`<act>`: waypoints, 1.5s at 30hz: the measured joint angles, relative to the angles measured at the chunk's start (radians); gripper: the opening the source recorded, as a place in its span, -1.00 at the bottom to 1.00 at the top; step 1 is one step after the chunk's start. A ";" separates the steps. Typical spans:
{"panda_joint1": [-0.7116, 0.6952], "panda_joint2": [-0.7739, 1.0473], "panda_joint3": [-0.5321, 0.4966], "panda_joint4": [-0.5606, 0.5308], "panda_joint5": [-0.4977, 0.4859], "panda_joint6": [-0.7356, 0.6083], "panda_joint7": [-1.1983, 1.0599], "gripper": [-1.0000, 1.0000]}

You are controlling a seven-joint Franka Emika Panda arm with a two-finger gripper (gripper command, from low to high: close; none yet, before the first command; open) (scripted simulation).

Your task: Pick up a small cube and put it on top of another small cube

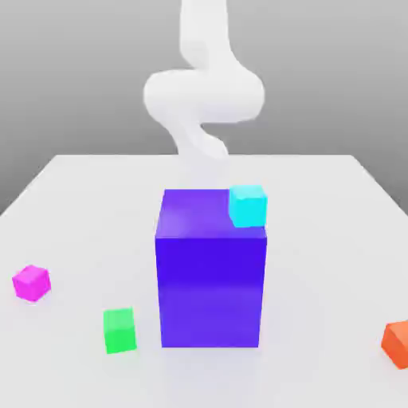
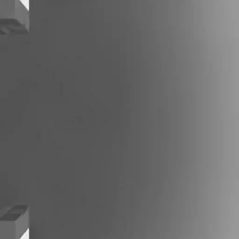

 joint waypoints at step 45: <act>-0.445 0.830 -0.348 -0.347 0.163 0.441 -0.771 -1.00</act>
